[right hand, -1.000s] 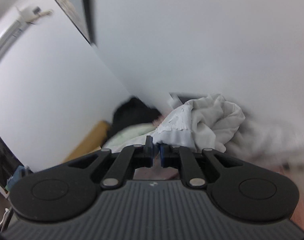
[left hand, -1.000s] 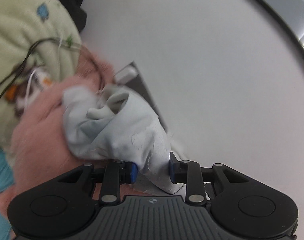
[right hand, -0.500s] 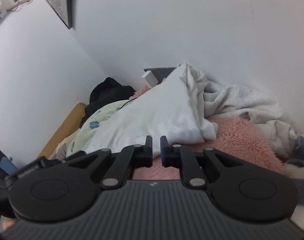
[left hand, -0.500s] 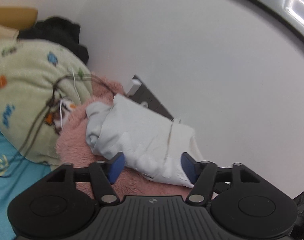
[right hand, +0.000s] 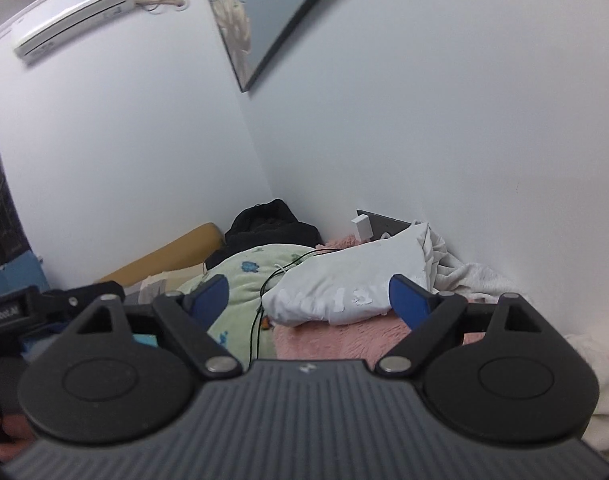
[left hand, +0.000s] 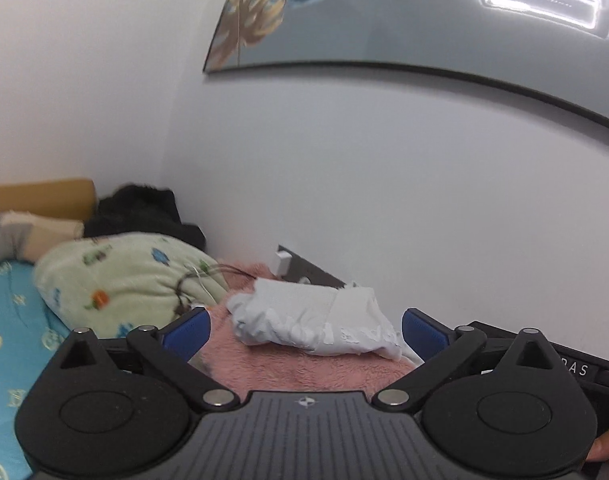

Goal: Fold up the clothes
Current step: 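Lower the bundle onto the pink blanket and open both grippers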

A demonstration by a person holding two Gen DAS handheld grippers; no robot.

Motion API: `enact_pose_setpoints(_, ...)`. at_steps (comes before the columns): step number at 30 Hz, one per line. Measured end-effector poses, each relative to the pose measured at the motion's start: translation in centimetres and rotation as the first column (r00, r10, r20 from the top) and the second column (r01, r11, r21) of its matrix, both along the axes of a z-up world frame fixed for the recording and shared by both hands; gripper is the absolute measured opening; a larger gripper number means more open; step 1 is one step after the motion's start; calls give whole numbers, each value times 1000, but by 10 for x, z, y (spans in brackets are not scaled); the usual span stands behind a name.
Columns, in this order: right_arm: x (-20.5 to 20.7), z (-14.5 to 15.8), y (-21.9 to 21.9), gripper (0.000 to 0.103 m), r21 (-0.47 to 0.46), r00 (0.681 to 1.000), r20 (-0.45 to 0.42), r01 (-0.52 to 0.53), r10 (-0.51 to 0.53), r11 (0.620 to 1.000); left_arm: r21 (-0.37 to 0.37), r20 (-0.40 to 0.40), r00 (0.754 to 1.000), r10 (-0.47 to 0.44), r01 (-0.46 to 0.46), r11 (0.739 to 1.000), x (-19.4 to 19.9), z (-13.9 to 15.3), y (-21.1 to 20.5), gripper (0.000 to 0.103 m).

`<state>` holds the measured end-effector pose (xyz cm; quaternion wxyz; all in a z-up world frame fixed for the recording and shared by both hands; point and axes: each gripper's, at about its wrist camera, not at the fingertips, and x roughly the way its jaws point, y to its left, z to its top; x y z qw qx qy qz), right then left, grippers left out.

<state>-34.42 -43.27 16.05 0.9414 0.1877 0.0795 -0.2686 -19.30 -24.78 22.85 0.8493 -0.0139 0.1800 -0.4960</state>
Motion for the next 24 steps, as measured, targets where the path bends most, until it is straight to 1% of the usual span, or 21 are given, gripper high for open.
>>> enact_pose_setpoints(4, -16, -2, 26, 88, -65, 1000, -1, -6, 6, 998, -7, 86, 995, 44, -44, 999, -29, -3, 34, 103)
enact_pose_setpoints(8, -29, -6, 50, 88, -123, 1000, 14, 1, 1, 992, 2, 124, 989, 77, -77, 997, -45, -18, 44, 103)
enact_pose_setpoints(10, -32, -11, 58, 88, -147, 1000, 22, 6, -3, 989, 5, 144, 985, 93, -94, 996, -53, -26, 49, 103)
enact_pose_setpoints(13, -35, -23, 71, 88, -186, 1000, 10, 16, -14, 982, 10, 172, 978, 116, -120, 993, -66, -37, 57, 103)
enact_pose_setpoints(17, -35, -39, 80, 88, -232, 1000, -5, 21, -23, 972, -7, 178, 976, 122, -123, 992, -75, -55, 63, 103)
enact_pose_setpoints(21, -36, -50, 90, 88, -287, 999, 2, 39, -40, 957, -39, 178, 975, 129, -125, 991, -78, -73, 67, 103)
enact_pose_setpoints(24, -33, -56, 94, 88, -304, 998, -15, 49, -56, 951, -44, 182, 976, 118, -112, 993, -81, -83, 70, 103)
